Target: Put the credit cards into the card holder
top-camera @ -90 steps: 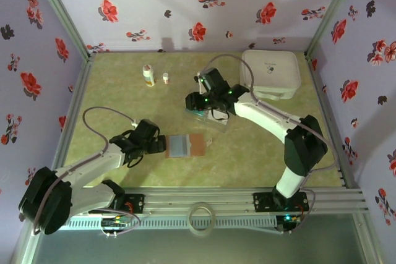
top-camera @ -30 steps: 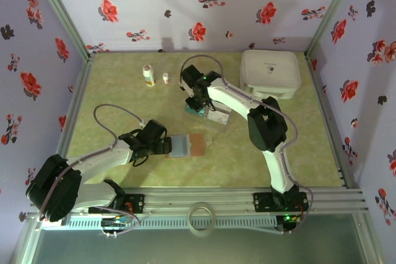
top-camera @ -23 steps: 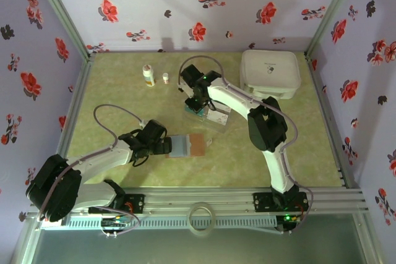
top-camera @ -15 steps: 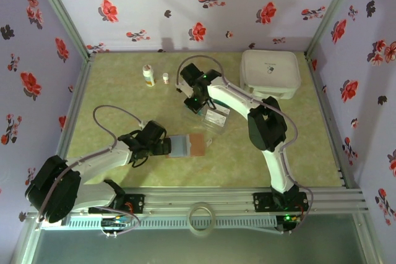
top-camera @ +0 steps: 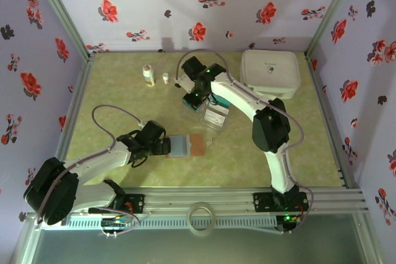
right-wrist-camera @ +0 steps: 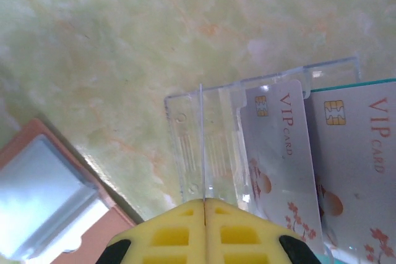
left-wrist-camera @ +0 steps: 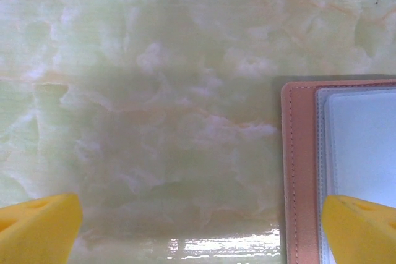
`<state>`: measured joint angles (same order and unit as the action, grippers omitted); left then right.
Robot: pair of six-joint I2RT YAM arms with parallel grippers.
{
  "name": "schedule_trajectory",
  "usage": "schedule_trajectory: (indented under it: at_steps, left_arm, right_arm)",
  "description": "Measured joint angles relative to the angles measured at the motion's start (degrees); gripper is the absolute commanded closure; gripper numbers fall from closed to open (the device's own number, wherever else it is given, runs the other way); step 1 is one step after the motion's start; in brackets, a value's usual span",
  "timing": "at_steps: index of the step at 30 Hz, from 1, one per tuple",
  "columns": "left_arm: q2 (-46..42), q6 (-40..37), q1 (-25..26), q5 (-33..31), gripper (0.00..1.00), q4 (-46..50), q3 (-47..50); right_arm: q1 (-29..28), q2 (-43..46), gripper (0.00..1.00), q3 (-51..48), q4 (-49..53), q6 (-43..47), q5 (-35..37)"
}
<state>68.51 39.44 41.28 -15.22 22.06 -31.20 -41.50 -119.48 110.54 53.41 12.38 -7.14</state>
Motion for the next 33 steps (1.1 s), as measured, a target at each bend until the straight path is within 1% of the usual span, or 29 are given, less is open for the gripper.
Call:
schedule_trajectory:
  at_steps: [3,6,10,13,17,20,26,33]
  left_arm:
    - [-0.3,-1.0,0.0,-0.2,0.0,0.5,-0.7]
    - [-0.3,-2.1,0.1,-0.3,0.0,0.7,-1.7]
    - [-0.3,-3.0,1.5,-0.5,0.0,0.7,-2.5]
    - [0.4,-3.6,3.2,-0.8,0.0,0.7,-3.0]
    - [2.1,-4.1,5.6,-1.8,0.0,0.7,-3.7]
    - [3.7,-4.3,7.1,-2.9,0.0,0.7,-4.2]
    - [6.9,-4.3,8.1,-4.8,0.0,0.6,-4.3]
    - [9.4,-4.2,8.3,-6.3,0.0,0.5,-4.3]
  right_arm:
    - [0.0,5.7,1.0,-5.4,-3.1,-2.9,-1.9]
    - [0.0,12.7,1.0,-13.7,-8.8,-7.6,-4.2]
    - [0.0,22.0,1.0,-28.4,-20.7,-17.2,-7.4]
    - [0.0,26.9,1.0,-39.7,-30.8,-25.0,-9.1]
    - [0.0,31.5,1.0,-53.7,-43.7,-35.7,-10.6]
    - [0.0,33.9,1.0,-62.0,-52.6,-42.5,-11.2]
    - [0.0,37.2,1.0,-73.5,-67.3,-52.9,-11.3]
    - [-1.1,37.1,1.0,-77.1,-75.6,-58.1,-11.3]
